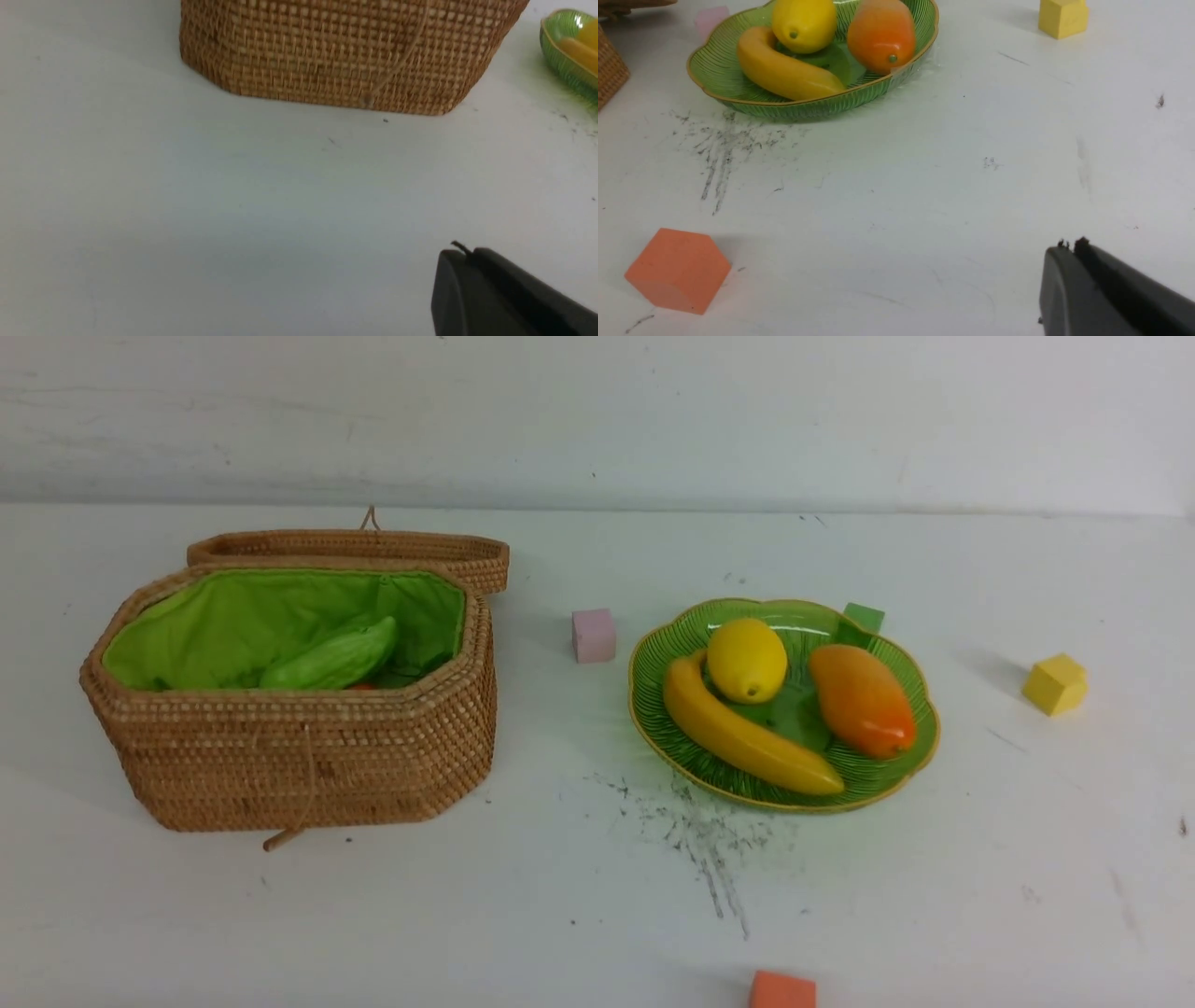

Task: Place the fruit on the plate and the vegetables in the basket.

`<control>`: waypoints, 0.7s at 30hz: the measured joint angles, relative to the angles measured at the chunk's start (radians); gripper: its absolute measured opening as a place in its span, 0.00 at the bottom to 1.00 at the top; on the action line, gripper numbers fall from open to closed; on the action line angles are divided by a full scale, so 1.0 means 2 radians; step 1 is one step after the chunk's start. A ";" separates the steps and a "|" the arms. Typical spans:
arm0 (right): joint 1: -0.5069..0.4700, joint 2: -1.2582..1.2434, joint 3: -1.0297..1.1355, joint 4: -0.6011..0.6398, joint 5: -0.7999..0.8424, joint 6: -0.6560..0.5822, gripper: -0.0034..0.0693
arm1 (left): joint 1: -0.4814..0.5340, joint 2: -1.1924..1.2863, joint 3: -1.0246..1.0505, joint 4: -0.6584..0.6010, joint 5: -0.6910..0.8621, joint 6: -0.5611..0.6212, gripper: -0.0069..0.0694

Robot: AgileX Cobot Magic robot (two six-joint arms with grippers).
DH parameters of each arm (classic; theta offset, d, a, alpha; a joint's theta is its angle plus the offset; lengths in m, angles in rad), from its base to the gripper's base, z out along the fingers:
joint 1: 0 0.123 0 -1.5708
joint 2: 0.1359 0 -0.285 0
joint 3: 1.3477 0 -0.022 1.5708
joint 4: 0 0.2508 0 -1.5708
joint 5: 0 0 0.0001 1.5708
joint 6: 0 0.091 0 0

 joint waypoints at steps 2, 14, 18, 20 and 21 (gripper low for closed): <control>0.000 0.000 0.000 0.000 0.000 -0.001 0.08 | 0.000 0.000 0.000 -0.003 -0.001 0.000 0.07; 0.000 0.000 0.000 0.000 0.000 -0.001 0.10 | 0.001 0.000 0.000 -0.006 -0.001 0.000 0.07; 0.000 0.000 0.000 0.000 0.000 -0.001 0.11 | 0.001 0.000 0.000 -0.006 -0.001 0.000 0.07; 0.000 0.000 0.000 0.000 0.000 -0.001 0.11 | 0.001 0.000 0.000 -0.006 -0.001 0.000 0.07; 0.000 0.000 0.000 0.000 0.000 -0.001 0.11 | 0.001 0.000 0.000 -0.006 -0.001 0.000 0.07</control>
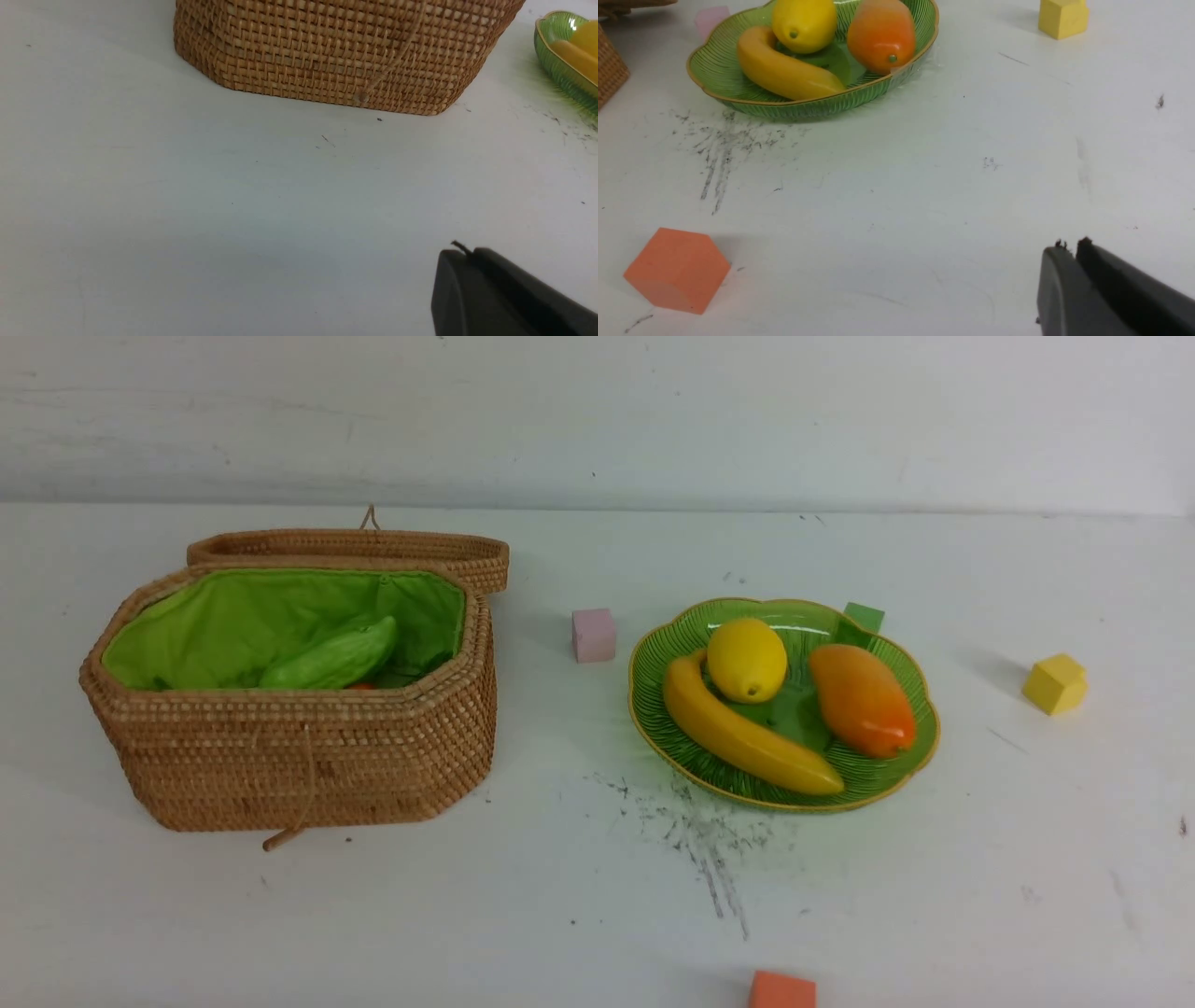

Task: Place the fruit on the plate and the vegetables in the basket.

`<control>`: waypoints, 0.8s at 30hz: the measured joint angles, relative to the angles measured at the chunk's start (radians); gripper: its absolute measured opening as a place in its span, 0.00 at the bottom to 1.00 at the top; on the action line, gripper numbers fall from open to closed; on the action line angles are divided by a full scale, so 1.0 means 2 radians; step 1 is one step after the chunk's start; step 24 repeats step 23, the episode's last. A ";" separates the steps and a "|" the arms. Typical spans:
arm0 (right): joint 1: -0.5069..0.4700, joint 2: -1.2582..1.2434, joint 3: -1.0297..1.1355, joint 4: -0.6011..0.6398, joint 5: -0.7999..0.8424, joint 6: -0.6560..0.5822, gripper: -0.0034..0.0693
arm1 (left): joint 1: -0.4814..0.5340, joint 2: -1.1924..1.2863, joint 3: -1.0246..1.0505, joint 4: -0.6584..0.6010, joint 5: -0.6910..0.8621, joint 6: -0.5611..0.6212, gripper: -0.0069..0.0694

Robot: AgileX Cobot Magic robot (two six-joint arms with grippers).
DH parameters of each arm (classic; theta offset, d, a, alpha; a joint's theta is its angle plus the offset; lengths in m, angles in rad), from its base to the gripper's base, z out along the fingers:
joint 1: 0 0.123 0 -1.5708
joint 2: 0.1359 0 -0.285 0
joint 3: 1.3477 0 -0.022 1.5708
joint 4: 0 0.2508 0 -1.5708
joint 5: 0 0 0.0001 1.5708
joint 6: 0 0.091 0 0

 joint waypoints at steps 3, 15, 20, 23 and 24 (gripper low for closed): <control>0.000 0.000 0.000 0.000 0.000 0.000 0.11 | 0.000 0.000 0.000 0.000 0.000 0.000 0.07; 0.000 0.000 0.000 0.000 0.000 0.000 0.13 | 0.000 0.000 0.000 0.000 0.000 0.000 0.08; 0.000 0.000 0.000 0.000 0.000 0.000 0.14 | 0.000 0.000 0.000 0.000 0.000 0.000 0.08; 0.000 0.000 0.000 0.000 0.000 0.000 0.15 | 0.000 0.000 0.000 0.000 0.000 0.000 0.08; 0.000 0.000 0.000 0.000 0.000 0.000 0.15 | 0.000 0.000 0.000 0.000 0.000 0.000 0.08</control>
